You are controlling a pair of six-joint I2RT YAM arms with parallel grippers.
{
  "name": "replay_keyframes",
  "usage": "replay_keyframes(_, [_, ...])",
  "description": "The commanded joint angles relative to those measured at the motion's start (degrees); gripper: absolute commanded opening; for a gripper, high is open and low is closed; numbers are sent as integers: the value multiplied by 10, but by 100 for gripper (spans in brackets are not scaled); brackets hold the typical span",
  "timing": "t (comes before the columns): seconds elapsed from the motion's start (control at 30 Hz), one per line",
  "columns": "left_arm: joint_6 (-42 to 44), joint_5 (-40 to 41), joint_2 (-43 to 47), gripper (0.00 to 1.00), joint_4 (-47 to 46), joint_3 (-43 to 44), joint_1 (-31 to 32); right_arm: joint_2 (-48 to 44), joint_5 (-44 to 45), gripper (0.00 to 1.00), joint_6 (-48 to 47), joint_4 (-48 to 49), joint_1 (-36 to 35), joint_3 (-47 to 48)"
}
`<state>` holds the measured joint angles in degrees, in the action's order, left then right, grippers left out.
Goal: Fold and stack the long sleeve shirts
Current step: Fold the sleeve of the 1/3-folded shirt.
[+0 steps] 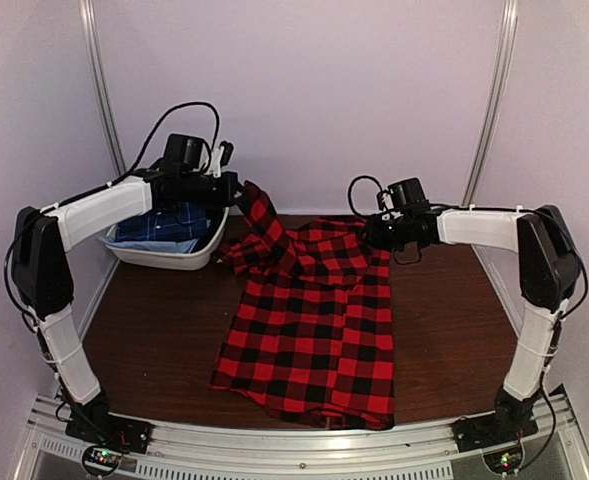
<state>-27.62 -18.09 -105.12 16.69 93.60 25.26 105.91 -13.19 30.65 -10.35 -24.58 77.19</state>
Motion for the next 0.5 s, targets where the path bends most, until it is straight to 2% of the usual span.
replay_keyframes(0.0, [15, -12, 19, 0, -13, -16, 33, 75, -46, 36, -14, 34, 24, 60])
replay_keyframes(0.27, [23, -21, 6, 0, -12, -30, 114, 221, -73, 26, -24, 13, 43, 191])
replay_keyframes(0.47, [20, -34, -13, 0, -20, -39, 168, 319, -89, 24, -24, -4, 59, 290])
